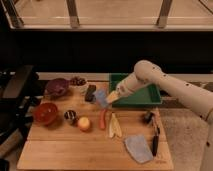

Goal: Place sponge in metal cup

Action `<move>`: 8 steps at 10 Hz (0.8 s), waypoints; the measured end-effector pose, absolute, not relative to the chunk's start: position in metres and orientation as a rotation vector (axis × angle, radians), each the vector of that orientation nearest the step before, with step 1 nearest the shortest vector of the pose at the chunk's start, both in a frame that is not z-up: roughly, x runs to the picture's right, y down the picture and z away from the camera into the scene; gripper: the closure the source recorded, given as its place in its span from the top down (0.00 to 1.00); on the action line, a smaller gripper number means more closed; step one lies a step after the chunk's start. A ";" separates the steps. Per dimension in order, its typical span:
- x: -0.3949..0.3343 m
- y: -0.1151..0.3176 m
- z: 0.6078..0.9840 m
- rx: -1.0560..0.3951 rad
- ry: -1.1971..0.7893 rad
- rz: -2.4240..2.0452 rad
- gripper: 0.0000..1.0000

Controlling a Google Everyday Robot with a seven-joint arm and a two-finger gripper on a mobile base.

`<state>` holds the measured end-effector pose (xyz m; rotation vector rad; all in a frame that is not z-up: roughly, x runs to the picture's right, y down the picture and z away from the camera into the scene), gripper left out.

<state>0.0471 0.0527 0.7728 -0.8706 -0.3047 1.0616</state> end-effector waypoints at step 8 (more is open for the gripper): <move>-0.031 0.065 0.762 -0.925 -0.353 0.886 0.00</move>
